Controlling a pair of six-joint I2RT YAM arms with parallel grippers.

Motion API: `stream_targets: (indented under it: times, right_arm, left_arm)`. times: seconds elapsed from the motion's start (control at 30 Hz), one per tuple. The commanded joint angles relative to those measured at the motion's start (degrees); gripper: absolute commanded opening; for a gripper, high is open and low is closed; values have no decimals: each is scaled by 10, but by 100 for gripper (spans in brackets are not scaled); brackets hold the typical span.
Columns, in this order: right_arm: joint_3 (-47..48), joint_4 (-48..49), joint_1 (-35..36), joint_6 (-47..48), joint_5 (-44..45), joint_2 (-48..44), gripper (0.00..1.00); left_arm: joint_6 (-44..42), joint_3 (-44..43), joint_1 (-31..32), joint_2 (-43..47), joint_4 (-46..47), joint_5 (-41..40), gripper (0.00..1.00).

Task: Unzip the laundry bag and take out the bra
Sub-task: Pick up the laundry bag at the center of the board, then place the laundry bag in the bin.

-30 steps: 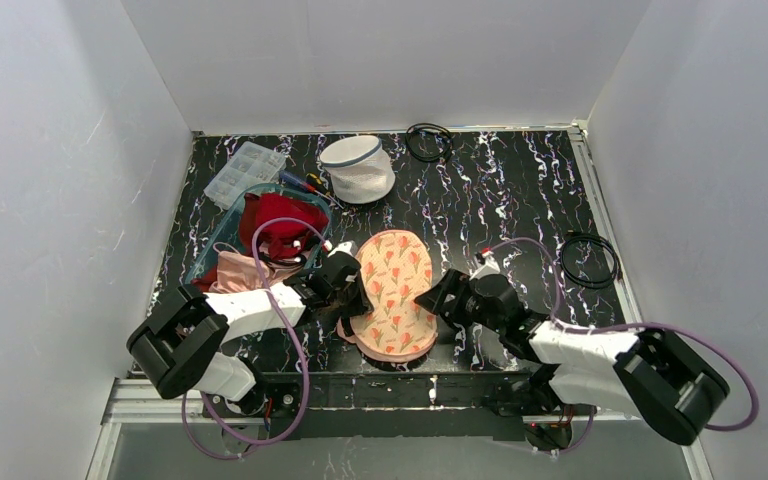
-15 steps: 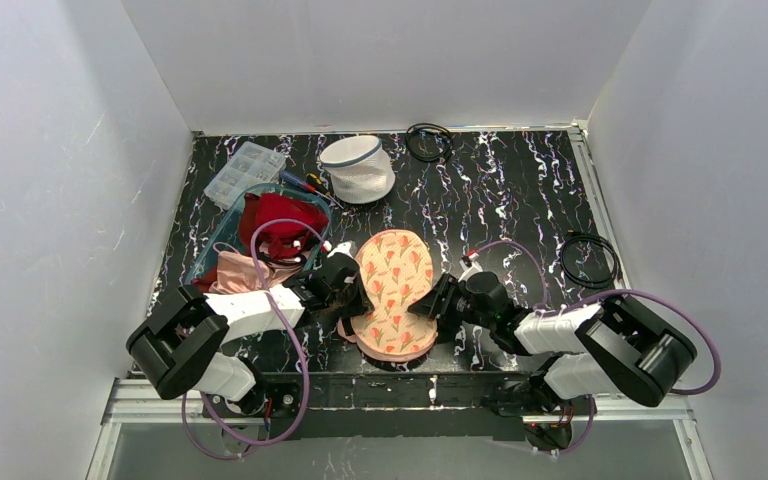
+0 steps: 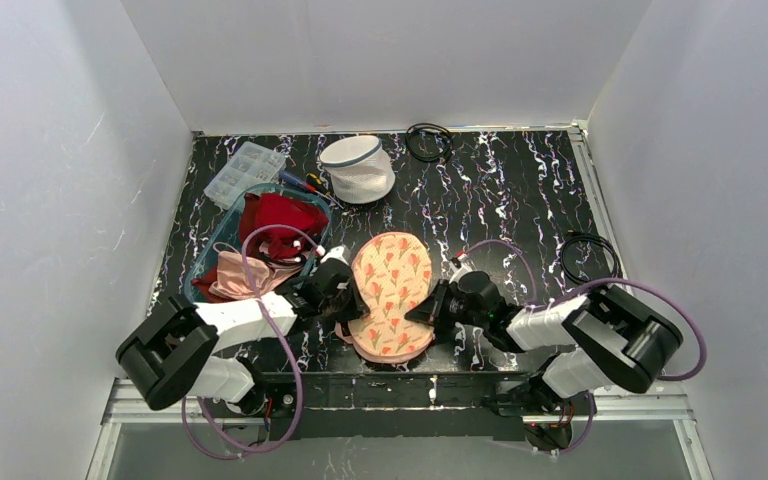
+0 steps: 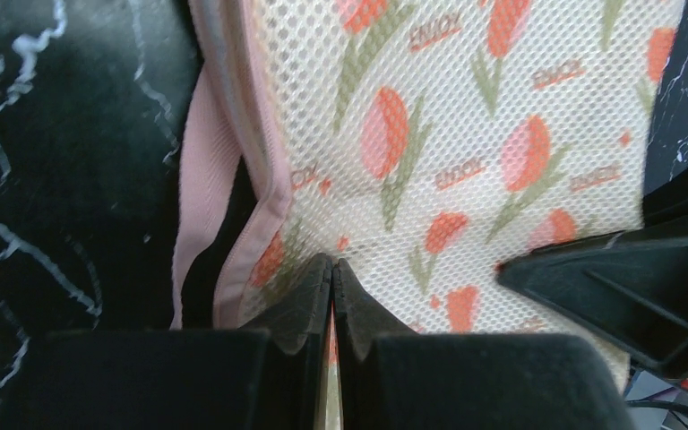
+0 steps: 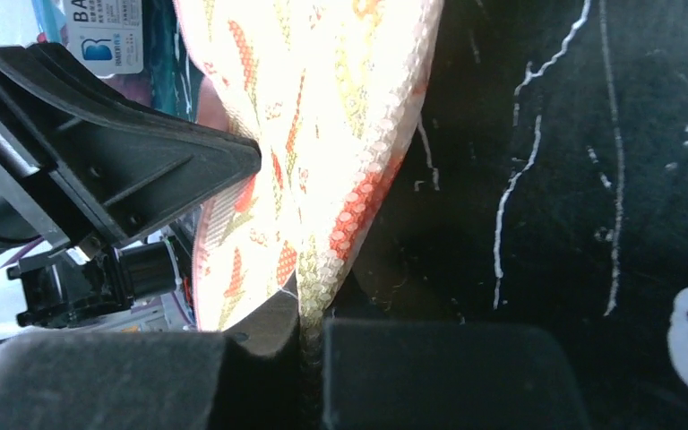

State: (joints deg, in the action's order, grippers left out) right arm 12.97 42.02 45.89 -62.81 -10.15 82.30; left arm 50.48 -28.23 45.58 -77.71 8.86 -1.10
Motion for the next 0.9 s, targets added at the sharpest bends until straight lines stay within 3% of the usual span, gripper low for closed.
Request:
stream_targets:
  times: [0.0, 0.23, 0.43, 0.6, 0.87]
  right_arm:
    - [38, -69, 4, 48, 15, -70, 1]
    - [123, -331, -15, 167, 84, -226, 1]
    - [211, -494, -100, 235, 98, -285, 1]
    - [272, -510, -187, 254, 128, -256, 1]
    - [357, -418, -310, 221, 199, -150, 1]
  left_arm:
    - [6, 30, -1, 65, -61, -31, 0]
    - [12, 11, 3, 194, -179, -50, 4]
    - [45, 26, 6, 365, -261, -67, 11]
    - [54, 17, 8, 440, -344, -81, 12]
    - [62, 16, 8, 489, -390, -84, 12]
